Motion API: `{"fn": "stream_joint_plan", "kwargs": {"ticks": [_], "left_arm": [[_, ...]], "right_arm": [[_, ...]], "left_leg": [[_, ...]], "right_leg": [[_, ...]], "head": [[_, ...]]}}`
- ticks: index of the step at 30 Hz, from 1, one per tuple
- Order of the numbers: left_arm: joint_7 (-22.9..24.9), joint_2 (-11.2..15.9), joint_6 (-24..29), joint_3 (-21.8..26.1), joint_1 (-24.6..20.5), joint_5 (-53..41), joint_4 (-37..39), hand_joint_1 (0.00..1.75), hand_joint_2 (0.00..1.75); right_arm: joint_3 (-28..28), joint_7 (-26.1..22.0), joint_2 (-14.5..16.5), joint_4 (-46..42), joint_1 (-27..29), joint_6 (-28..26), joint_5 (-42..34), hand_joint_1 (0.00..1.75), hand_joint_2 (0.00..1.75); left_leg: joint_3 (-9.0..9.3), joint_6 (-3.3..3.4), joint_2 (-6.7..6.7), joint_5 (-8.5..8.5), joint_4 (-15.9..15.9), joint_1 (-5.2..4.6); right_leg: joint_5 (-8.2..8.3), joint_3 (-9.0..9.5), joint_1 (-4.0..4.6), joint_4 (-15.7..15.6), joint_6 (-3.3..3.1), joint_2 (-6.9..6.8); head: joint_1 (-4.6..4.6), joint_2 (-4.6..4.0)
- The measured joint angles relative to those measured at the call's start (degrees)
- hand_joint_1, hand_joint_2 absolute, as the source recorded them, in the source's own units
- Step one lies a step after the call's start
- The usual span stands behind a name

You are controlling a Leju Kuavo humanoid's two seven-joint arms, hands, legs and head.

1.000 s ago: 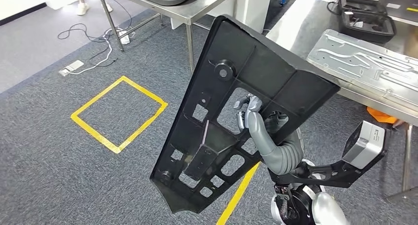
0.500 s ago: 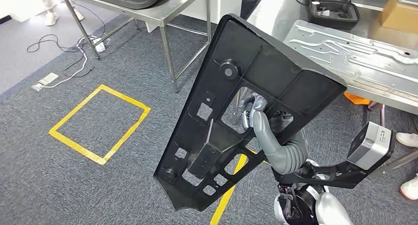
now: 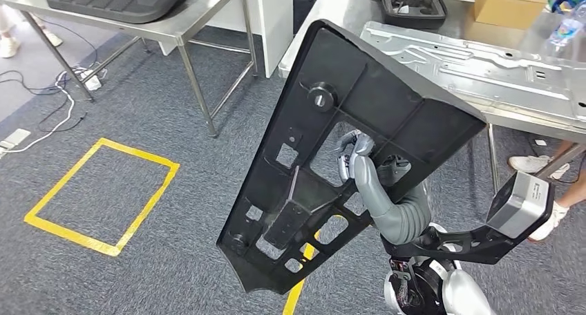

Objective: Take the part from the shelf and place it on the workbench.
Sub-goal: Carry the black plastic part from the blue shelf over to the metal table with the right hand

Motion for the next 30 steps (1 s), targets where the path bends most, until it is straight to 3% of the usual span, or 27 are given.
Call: {"fn": "stream_joint_plan", "kwargs": {"ticks": [1,3,5,6,7,8,9,11,13,14,16,18,19,21,23,24,25,28,30], "left_arm": [[0.0,0.0,0.0,0.0,0.0,0.0,0.0,0.0,1.75],[0.0,-0.1,0.1,0.0,-0.2,0.0,0.0,0.0,1.75],[0.0,0.0,0.1,0.0,-0.2,0.0,0.0,0.0,1.75],[0.0,0.0,0.2,0.0,-0.2,0.0,0.0,0.0,1.75],[0.0,0.0,0.2,0.0,-0.1,0.0,0.0,0.0,1.75],[0.0,0.0,0.2,0.0,-0.1,0.0,0.0,0.0,1.75],[-0.1,-0.1,0.2,0.0,-0.1,0.0,0.0,0.0,1.75],[-0.1,-0.1,0.2,0.0,-0.3,0.0,0.0,0.0,1.75],[-0.1,0.0,0.2,0.0,-0.4,0.0,0.0,0.0,1.75],[-0.1,0.0,0.2,0.0,-0.4,0.0,0.0,0.0,1.75],[-0.2,0.0,0.2,0.0,-0.4,0.0,0.0,0.0,1.75],[-0.2,0.0,0.2,0.0,-0.5,0.0,0.0,0.0,1.75],[-0.2,0.0,0.2,0.0,-0.5,0.0,0.0,0.0,1.75],[-0.2,0.0,0.2,0.0,-0.4,0.0,0.0,0.0,1.75],[-0.2,0.0,0.3,0.0,-0.2,0.2,0.0,0.0,1.75],[-0.2,0.0,0.4,0.0,-0.2,0.4,0.0,0.0,1.75],[-0.2,0.0,0.5,0.0,-0.2,0.6,0.0,0.0,1.75],[-0.4,0.0,1.0,0.0,-0.3,1.1,0.0,0.0,1.75],[-0.6,0.0,1.3,0.0,-0.4,1.2,0.0,0.0,1.75]], "right_arm": [[0.0,0.0,0.0,0.0,0.0,0.0,0.1,1.75,1.75],[-0.1,0.2,-0.2,-0.2,0.0,0.0,0.3,1.75,1.75],[-0.1,0.3,-0.3,-0.3,-0.1,-0.1,0.5,1.75,1.75],[-0.1,0.4,-0.3,-0.3,-0.1,-0.1,0.6,1.75,1.75],[-0.1,0.5,-0.3,-0.3,-0.1,-0.1,0.7,1.75,1.75],[-0.1,0.6,-0.3,-0.3,-0.1,-0.1,0.8,1.75,1.75],[-0.1,0.7,-0.4,-0.3,-0.1,-0.1,0.9,1.75,1.75],[-0.1,0.7,-0.5,-0.3,-0.1,-0.2,1.0,1.75,1.75],[-0.1,0.8,-0.5,-0.3,-0.3,-0.2,1.0,1.75,1.75],[-0.1,0.8,-0.5,-0.3,-0.3,-0.3,1.1,1.75,1.75],[-0.1,0.8,-0.6,-0.4,-0.4,-0.3,1.1,1.75,1.75],[-0.1,0.8,-0.6,-0.5,-0.4,-0.3,1.1,1.75,1.75],[-0.1,0.9,-0.6,-0.6,-0.5,-0.4,1.3,1.75,1.75],[0.0,0.9,-0.5,-0.7,-0.5,-0.8,1.8,1.75,1.75],[0.0,0.9,-0.5,-0.7,-0.4,-1.4,2.5,1.75,1.75],[0.0,0.9,-0.5,-0.7,-0.4,-1.6,2.8,1.75,1.75],[0.0,0.9,-0.5,-0.7,-0.4,-1.8,3.1,1.75,1.75],[0.0,0.9,-0.5,-0.8,-0.4,-2.1,3.4,1.75,1.75],[0.0,0.9,-0.5,-0.8,-0.3,-2.3,3.6,1.75,1.75]], "left_leg": [[0.13,0.31,0.49,0.17,-0.2,0.07],[0.51,1.03,1.56,0.51,-0.6,0.32],[0.67,1.41,2.65,0.59,-0.8,0.39],[0.67,1.49,3.29,0.55,-0.8,0.36],[0.66,1.5,3.95,0.51,-0.8,0.35],[0.66,1.47,4.6,0.46,-0.8,0.35],[0.71,1.4,5.22,0.38,-0.8,0.38],[0.99,1.05,6.21,0.1,-0.7,0.37],[1.25,0.46,6.91,-0.34,-0.5,0.04],[1.34,0.14,7.27,-0.51,-0.5,-0.15],[1.51,-0.43,8.04,-0.66,-0.6,-0.1],[0.9,-1.04,7.11,-1.98,1.0,0.25],[-0.15,-1.25,6.07,-3.47,3.4,0.38],[-4.05,-1.43,4.15,-7.36,11.7,0.47],[-7.32,-1.39,3.6,-8.96,17.8,0.43],[-7.45,-1.27,3.54,-8.1,17.5,0.41],[-6.45,-1.08,3.49,-6.29,14.9,0.38],[-1.34,-0.23,2.78,-0.72,2.7,0.06],[-0.33,0.12,2.45,0.0,0.0,-0.3]], "right_leg": [[0.02,-0.09,-0.08,0.0,0.3,0.11],[-1.35,-1.09,0.02,2.1,0.83,-1.63],[-4.86,-4.22,0.09,8.8,1.21,-4.31],[-6.66,-6.34,0.0,13.1,1.39,-4.92],[-7.72,-8.02,-0.1,16.4,1.55,-5.19],[-7.77,-8.78,-0.21,17.7,1.68,-5.33],[-6.76,-8.31,-0.34,16.8,1.78,-5.51],[-3.0,-4.04,-0.51,8.8,1.86,-7.08],[-0.74,-0.29,-0.37,1.8,1.56,-8.88],[-0.52,0.41,-0.24,0.4,1.27,-9.22],[-0.48,0.25,-0.05,0.2,0.47,-8.16],[-0.31,0.16,-0.09,0.0,-0.22,-7.2],[-0.2,0.15,-0.2,0.0,-0.52,-6.83],[-0.14,0.06,-0.19,0.0,-0.91,-6.11],[-0.13,0.02,-0.05,0.0,-1.04,-5.28],[-0.13,0.07,0.0,0.0,-1.05,-4.87],[-0.13,0.16,0.03,0.0,-1.04,-4.5],[-0.2,0.31,0.19,0.1,-0.81,-3.82],[-0.23,0.22,0.22,0.1,-0.31,-3.63]], "head": [[0.0,0.0],[0.17,0.0],[0.38,-0.01],[0.41,-0.01],[0.42,-0.01],[0.42,0.0],[0.42,0.0],[0.43,0.0],[0.37,0.0],[0.3,0.0],[0.16,0.0],[0.11,0.0],[0.07,0.0],[-0.02,0.0],[-0.06,0.0],[-0.07,0.0],[-0.07,0.0],[-0.07,-0.01],[-0.06,-0.01]]}}
